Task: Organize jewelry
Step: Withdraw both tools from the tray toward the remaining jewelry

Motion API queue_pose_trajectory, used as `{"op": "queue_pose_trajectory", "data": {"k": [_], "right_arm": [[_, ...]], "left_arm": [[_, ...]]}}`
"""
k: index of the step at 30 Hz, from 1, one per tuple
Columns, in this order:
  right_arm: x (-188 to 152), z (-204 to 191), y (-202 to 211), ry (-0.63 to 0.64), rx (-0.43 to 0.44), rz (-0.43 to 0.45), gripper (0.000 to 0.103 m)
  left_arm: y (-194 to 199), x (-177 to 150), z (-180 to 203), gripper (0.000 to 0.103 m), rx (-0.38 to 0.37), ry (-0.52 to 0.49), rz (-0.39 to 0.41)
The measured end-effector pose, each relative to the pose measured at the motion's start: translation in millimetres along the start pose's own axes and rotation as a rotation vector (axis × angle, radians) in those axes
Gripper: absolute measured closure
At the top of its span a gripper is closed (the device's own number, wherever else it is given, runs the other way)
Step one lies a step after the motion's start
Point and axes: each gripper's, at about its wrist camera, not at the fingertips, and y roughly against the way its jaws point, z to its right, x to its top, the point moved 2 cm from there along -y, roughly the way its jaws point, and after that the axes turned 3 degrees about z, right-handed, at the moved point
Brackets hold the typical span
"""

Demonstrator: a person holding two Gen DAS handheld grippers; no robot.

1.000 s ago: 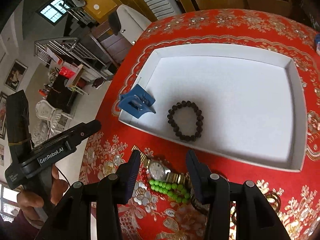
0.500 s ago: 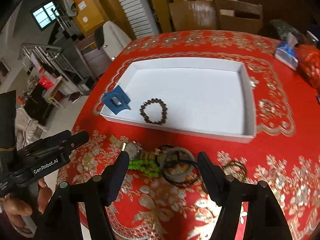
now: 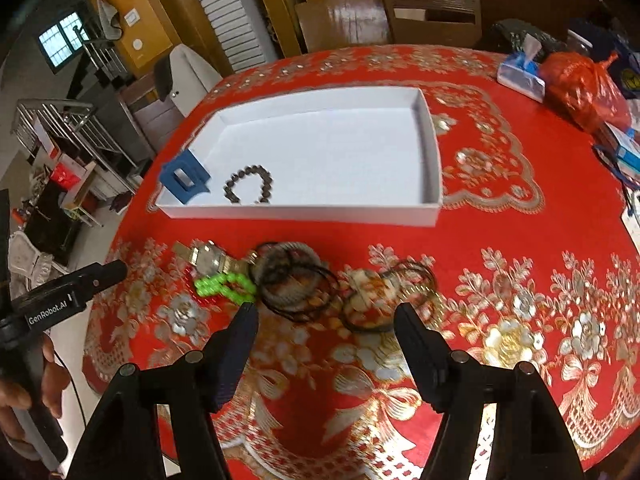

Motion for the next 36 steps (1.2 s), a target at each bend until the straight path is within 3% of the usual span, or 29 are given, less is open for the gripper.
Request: {"op": "queue_pose_trajectory", "data": {"k": [7,8,10,11,18,26,31,36], "right_arm": [[-7,14,3,-0.014,-0.011,0.004,0.036],[-8,14,3,-0.007,-0.008,0.003,0.038],[-7,14,1,0.003,-0.005,-0.002,0.052],[-6,14,-1,0.005,-0.002,-0.004,0.053],[-4,19,-4,0.005,0.007,0.0,0.054],[-6,52,-16,-0.052,-0.031,-0.033,0.054],[-3,74,-24,-0.088,-0.047,-0.041,0.07],[2,90,-29,-0.131,-0.021,-0.054,0.073]], "left_arm": [[-5,-6,2,0.04,-0.015,0.009,-0.019],[-5,-5,2,0.04,-0.016,0.01,-0.02],[-7,-5,3,0.04,-0.021,0.013,-0.028],[-8,-5,4,0.04,-0.023,0.016,-0.034],[-14,-3,6,0.04,-0.02,0.021,-0.05],[-21,-2,6,0.04,-0.03,0.045,-0.073],[-22,1,14,0.04,-0.032,0.029,-0.077],[-27,4,22,0.04,-0.046,0.017,-0.087]]}}
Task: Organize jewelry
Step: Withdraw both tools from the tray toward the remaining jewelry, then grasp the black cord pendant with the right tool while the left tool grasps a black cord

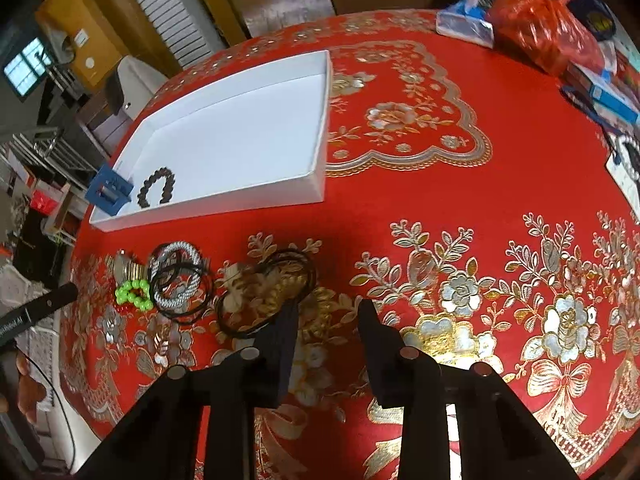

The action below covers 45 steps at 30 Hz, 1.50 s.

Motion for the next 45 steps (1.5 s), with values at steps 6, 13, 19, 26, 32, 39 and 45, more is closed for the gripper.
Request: {"op": "queue_pose_trajectory", "data": {"k": [6,13,19,26,32,39,45], "right_arm": [[18,-9,-11,0.055,0.011,-0.011,0.073],[27,-22,-36,0.136,-0.003,-0.075,0.073],[25,-29,-39,0.226,-0.045,-0.087,0.1],[32,6,-22,0.104,-0.023,-0.063,0.1],[31,24,-22,0.06,-0.04,-0.062,0.1],[31,32,-23,0.036,-0.017,-0.066,0.1],[30,33,-22,0.032,-0.006,-0.063,0.1]], "left_arm": [[-8,3,19,0.04,-0.04,-0.035,-0.027],[-14,5,47,0.04,-0.068,-0.122,-0.039],[-23,3,60,0.04,-0.087,-0.148,-0.064],[-30,5,76,0.04,-0.12,-0.191,-0.076],[-38,10,94,0.04,-0.165,-0.237,-0.092],[-46,8,117,0.05,-0.185,-0.342,-0.096],[-65,7,129,0.071,-0.17,-0.417,-0.131]]}}
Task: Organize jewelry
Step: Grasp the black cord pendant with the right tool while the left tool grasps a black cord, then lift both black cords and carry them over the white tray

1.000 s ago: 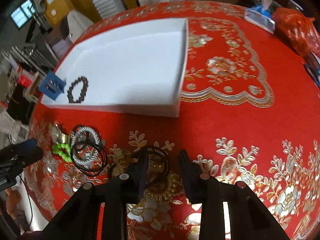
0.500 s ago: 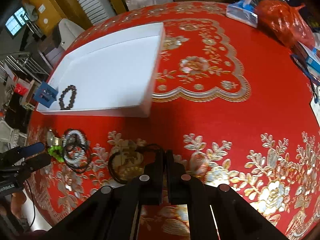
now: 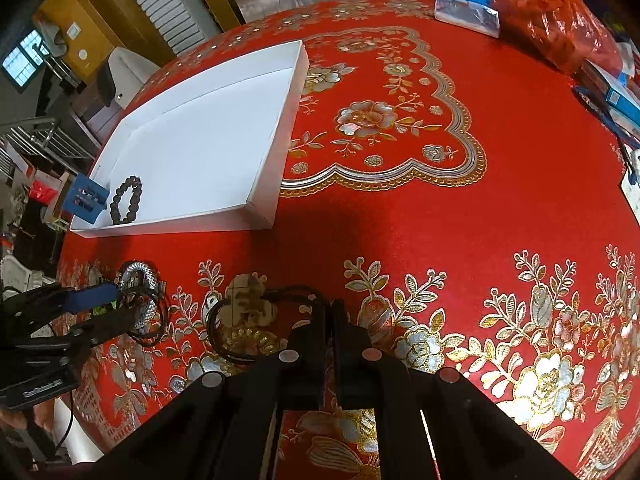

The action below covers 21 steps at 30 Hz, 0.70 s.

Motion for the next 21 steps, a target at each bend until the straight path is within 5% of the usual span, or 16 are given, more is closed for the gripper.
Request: {"op": "queue_pose_trajectory", "data": {"k": [9,21], "right_arm": [[-3,1,3,0.006,0.001,0.012,0.1],[18,-30,46,0.064,0.083,0.108,0.101]], "left_arm": [[-8,2,6,0.1,-0.014,-0.046,-0.013],[38,6,-8,0.101,-0.106,0.037,0.069]]}}
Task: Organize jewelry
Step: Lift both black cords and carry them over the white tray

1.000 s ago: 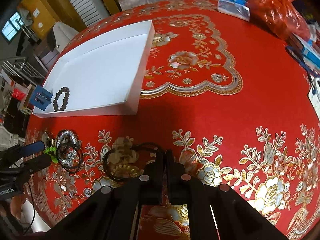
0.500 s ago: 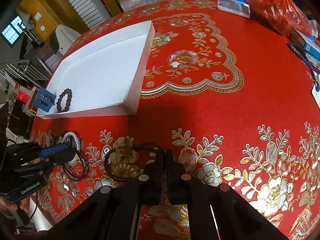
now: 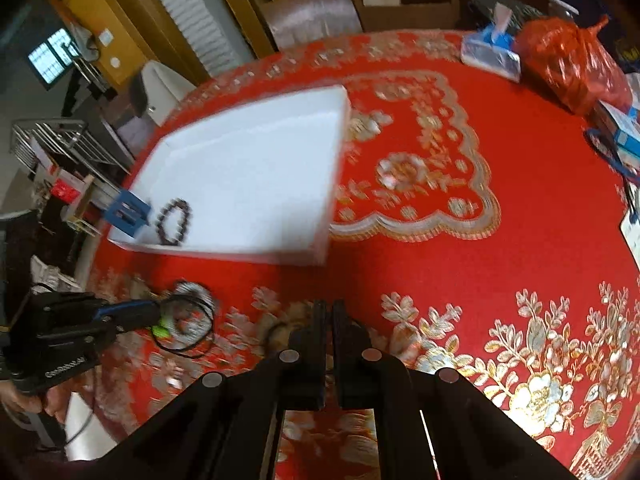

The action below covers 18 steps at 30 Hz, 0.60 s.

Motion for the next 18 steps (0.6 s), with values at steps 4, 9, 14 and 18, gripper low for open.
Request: {"op": "queue_pose_trajectory", "data": {"k": [4,9,14,18], "right_arm": [[16,-14,13,0.033,0.012,0.034,0.101],[30,-22,23,0.063,0.008,0.055,0.101],[16,-12,-9,0.095,-0.027,-0.102,0.087],[-13,1,-37,0.108,-0.086,-0.177,0.069]], "left_arm": [[21,9,-4,0.101,0.005,0.011,0.052],[38,22,-17,0.101,0.028,0.042,0.103],[44,25,-26,0.101,0.048,0.073,0.124],[40,20,-31,0.101,0.052,0.092,0.111]]}}
